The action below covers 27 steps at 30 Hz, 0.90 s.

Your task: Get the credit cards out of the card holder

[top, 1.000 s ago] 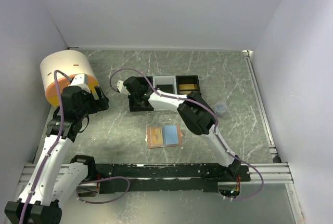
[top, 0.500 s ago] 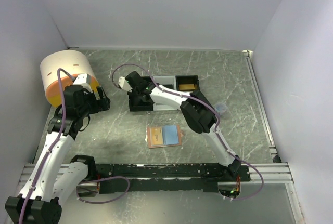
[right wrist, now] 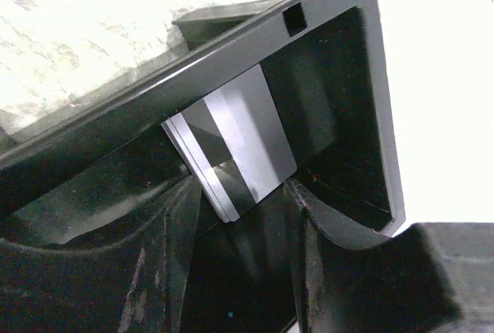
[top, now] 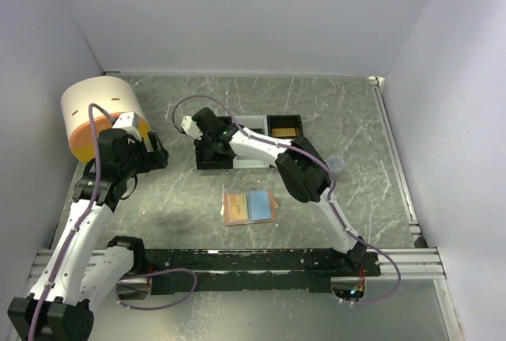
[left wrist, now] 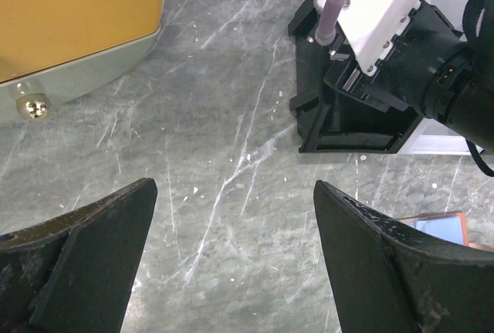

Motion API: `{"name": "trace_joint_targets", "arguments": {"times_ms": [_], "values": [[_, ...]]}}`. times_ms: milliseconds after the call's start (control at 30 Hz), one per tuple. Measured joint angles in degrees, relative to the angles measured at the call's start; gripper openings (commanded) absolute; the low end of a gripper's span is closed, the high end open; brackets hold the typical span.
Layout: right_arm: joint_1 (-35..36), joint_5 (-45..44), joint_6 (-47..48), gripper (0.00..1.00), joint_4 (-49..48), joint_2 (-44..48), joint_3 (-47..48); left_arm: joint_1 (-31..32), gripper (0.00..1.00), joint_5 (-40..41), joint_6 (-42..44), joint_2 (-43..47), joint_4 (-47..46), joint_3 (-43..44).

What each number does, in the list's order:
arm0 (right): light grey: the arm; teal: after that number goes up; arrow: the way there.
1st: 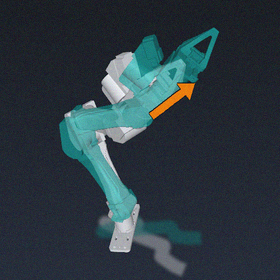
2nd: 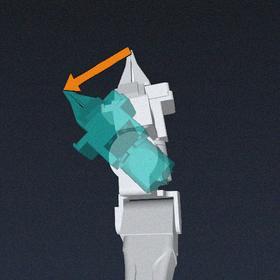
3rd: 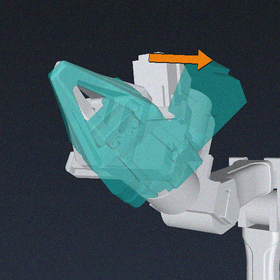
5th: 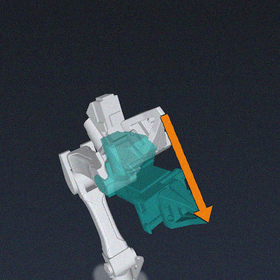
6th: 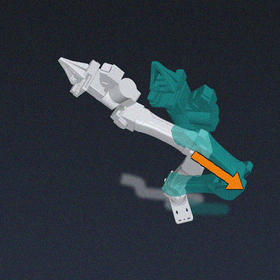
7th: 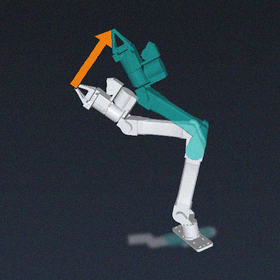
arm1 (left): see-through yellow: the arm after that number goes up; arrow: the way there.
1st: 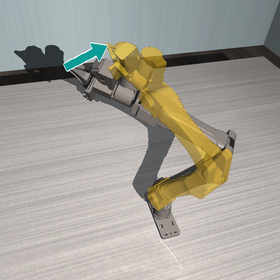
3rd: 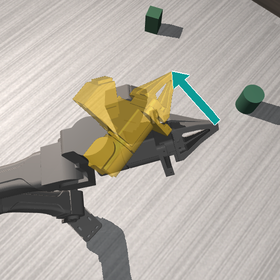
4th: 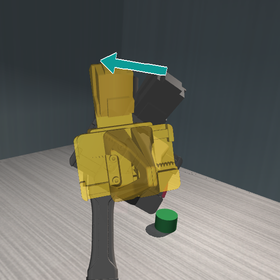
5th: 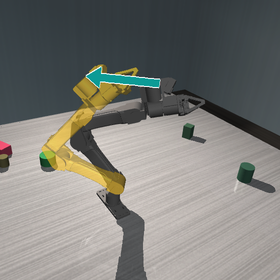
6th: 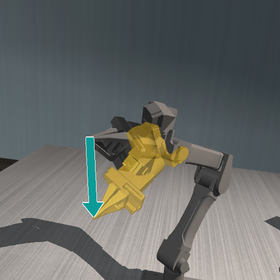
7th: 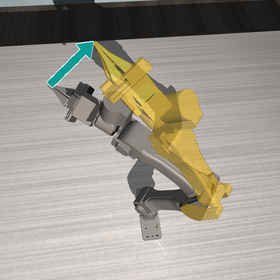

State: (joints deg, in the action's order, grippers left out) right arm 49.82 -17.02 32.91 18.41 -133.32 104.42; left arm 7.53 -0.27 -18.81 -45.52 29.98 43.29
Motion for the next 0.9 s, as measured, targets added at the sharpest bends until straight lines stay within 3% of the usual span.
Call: {"name": "trace_joint_targets", "arguments": {"times_ms": [233, 533, 900], "values": [[0.02, 3.43, -6.60, 0.49, -0.98, 6.27, -3.02, 0.00, 0.96, -0.07, 0.02, -0.15, 0.00, 0.00], [-0.66, 6.34, -26.25, 0.54, -17.11, 40.30, -33.07, 0.00, 1.00, 0.00, 0.00, -0.02, 0.00, 0.00], [-1.40, 8.33, -50.31, 0.76, -21.73, 62.36, -60.98, 0.00, 1.00, -0.02, 0.02, -0.09, 0.00, 0.00]]}}
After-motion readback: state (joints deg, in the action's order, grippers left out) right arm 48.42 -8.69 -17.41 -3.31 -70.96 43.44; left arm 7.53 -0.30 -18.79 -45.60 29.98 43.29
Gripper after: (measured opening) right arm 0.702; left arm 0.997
